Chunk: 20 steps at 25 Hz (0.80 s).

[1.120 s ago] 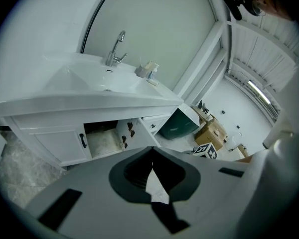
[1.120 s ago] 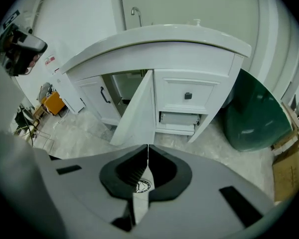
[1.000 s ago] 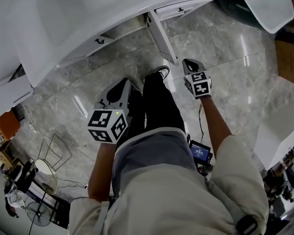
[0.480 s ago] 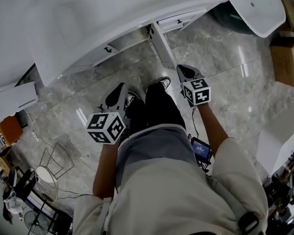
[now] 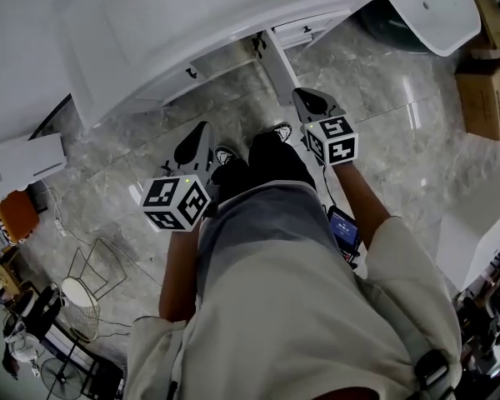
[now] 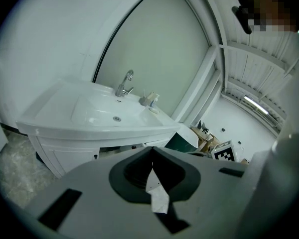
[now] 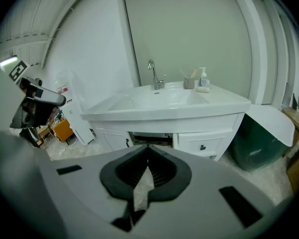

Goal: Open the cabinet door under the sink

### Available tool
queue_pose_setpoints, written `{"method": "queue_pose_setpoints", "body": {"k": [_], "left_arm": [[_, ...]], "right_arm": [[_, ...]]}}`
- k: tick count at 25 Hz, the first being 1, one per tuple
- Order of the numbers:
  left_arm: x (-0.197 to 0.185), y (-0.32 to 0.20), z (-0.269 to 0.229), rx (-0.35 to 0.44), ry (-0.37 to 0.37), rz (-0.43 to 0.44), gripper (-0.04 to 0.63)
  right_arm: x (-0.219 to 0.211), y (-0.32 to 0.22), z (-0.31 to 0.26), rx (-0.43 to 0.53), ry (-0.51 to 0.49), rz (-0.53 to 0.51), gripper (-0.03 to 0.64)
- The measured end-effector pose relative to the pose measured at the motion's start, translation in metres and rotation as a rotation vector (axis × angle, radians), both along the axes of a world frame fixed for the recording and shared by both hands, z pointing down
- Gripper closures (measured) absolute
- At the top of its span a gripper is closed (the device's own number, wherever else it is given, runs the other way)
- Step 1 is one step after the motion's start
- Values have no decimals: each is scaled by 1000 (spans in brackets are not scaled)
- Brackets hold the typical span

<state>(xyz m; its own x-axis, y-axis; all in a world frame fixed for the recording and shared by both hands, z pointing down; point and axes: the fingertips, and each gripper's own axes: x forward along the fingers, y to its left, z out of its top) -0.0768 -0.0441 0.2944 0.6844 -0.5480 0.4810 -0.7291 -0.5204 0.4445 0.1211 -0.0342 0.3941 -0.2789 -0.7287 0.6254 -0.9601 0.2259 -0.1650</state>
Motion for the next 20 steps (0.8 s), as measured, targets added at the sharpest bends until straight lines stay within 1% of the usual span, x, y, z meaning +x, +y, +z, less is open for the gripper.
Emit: {"method": "queue_pose_setpoints", "body": {"k": [8, 20], "left_arm": [[-25, 1, -14, 29, 10, -28, 597], [-57, -7, -56, 123, 43, -92, 597]], "right_arm": [[-28, -8, -39, 36, -27, -33, 604], [-60, -13, -102, 118, -44, -76, 604]]}}
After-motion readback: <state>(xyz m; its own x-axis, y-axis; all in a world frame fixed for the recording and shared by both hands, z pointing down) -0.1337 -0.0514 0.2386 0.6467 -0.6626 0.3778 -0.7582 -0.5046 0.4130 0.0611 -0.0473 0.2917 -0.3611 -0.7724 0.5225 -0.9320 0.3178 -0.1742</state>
